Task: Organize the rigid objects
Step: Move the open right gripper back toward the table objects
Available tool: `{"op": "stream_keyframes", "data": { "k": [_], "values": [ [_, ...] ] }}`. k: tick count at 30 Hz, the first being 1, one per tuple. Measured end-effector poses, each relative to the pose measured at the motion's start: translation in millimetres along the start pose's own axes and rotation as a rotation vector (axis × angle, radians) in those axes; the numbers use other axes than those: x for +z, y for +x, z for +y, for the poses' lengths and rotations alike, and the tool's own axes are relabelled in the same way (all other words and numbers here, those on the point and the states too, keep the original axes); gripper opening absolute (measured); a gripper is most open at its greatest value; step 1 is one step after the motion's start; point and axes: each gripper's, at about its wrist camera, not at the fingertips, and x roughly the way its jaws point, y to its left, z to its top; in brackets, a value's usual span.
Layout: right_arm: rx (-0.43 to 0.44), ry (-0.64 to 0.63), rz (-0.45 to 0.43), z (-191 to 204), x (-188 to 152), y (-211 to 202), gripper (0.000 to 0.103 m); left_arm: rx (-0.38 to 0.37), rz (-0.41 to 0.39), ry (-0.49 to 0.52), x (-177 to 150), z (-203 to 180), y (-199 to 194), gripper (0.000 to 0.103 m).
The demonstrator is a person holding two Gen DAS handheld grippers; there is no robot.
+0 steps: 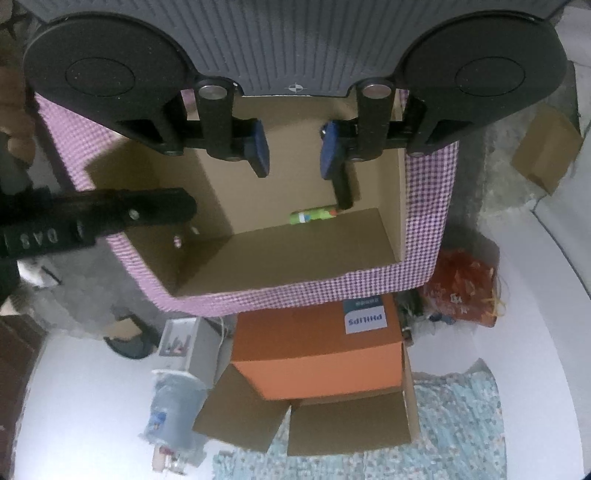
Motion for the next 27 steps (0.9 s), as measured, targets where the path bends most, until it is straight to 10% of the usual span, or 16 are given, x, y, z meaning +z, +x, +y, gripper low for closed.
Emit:
{"op": "stream_keyframes", "data": {
  "k": [15,27],
  "values": [
    [0.021,0.009,-0.116,0.0,-118.6,-88.0,0.021,-0.067,-0.009,0.009,-93.3,-22.5,-45.9,0.036],
    [-0.078,0.04,-0.014,-18.5,-168.6,-48.1,0.022,-0.068,0.076,0.117,-151.0,-43.5,3.9,0.038]
  ]
}}
